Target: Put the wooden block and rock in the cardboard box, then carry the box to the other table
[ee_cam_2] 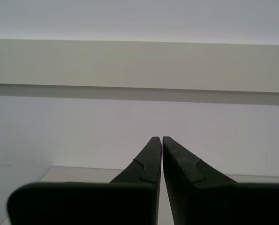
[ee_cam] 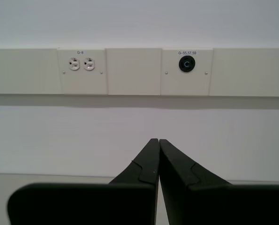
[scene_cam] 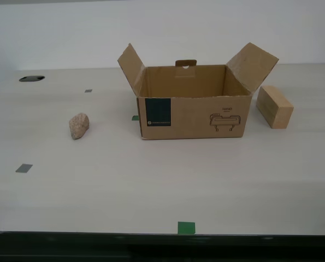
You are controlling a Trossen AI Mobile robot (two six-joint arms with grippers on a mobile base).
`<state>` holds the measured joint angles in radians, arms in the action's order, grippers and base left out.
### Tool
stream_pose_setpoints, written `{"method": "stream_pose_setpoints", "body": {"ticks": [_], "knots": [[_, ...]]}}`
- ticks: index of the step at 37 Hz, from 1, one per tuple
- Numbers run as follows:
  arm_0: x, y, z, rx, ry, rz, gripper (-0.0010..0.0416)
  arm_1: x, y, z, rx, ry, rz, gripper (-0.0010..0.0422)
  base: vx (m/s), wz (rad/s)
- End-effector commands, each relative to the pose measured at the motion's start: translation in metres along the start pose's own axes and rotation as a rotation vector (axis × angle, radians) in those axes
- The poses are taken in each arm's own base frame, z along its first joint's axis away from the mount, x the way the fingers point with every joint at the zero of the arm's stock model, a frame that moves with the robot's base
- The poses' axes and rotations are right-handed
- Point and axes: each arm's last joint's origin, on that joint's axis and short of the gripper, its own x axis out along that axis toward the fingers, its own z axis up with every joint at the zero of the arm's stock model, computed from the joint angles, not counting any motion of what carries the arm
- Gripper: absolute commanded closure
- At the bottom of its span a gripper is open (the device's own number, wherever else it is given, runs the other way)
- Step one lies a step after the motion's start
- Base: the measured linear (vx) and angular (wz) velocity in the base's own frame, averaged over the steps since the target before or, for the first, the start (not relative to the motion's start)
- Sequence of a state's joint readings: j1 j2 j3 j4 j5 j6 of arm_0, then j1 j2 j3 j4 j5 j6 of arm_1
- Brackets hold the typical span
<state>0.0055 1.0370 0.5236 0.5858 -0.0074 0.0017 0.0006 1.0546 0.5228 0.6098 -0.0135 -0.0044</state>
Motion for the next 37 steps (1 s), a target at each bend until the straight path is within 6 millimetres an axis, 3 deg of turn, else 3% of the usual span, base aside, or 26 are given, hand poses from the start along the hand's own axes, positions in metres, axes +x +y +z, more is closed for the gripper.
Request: {"method": "stream_pose_setpoints", "body": {"ticks": [1, 37], "knots": [[0.0, 0.0002, 0.0006, 0.0, -0.005, 0.0, 0.0405, 0.0, 0.0, 0.0007, 0.001, -0.006, 0.0, 0.0412, 0.0, 0.0], [0.0, 0.0002, 0.0007, 0.0, -0.005, 0.0, 0.0405, 0.0, -0.0001, 0.0007, 0.001, -0.006, 0.0, 0.0412, 0.0, 0.0]]}}
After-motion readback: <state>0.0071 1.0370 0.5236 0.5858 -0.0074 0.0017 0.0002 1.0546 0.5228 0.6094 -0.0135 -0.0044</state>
